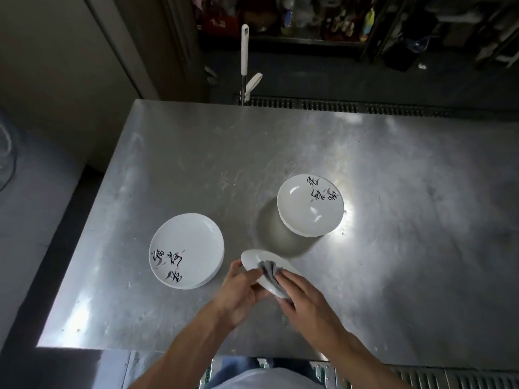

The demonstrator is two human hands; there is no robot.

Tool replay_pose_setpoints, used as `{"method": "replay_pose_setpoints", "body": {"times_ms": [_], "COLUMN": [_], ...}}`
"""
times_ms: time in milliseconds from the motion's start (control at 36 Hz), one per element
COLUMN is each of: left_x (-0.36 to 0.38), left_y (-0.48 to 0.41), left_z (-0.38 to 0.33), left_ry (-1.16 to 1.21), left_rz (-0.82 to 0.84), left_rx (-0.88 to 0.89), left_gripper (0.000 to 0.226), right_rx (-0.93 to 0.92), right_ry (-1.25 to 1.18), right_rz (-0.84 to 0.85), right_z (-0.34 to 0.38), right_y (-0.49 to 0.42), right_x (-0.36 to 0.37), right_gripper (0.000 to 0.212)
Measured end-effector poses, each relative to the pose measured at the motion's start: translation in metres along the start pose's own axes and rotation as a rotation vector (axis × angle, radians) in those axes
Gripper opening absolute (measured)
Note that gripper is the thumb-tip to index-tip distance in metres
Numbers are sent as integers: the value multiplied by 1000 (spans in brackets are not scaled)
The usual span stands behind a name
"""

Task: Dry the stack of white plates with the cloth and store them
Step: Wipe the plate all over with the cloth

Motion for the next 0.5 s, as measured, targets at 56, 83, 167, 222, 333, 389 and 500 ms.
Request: {"method": "replay_pose_setpoints", "body": {"times_ms": [56, 83, 167, 222, 333, 389, 500], "left_x": [11, 15, 18, 15, -3, -9, 2], "left_y": [-1, -1, 2, 4, 0, -4, -15], "left_z": [-6, -8, -10, -11, -20, -27, -35], "left_ry": [-28, -31, 10, -62, -563, -795, -1056], "left_rz": [72, 90, 48, 7, -113, -204, -197], "left_rx": [-1, -4, -36, -33, 176, 279, 349], "left_gripper": [20, 21, 28, 33, 30, 35, 36], "right_rx": [-51, -52, 108, 333, 575, 643, 751], "right_ry": [20, 13, -111, -267, -446, -573, -796], "right_rz": [-40, -59, -101, -85, -130, -149, -189], "right_z": [0, 0, -9, -24, -50, -61, -80], "right_y": [-8, -13, -32, -45, -56, -58, -64], "right_x": [-6, -11, -29, -38, -50, -57, -74], "right_gripper": [64, 62, 51, 35, 15, 19, 17]}}
Point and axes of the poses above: each hand's wrist, its own y-axis away from the middle knuckle, its own x-axis out of the palm, z = x × y, the point moved 7 cm from there along -y, towards the middle knuckle, and after that the axes turned 10 degrees about x, right-handed, at the moved point
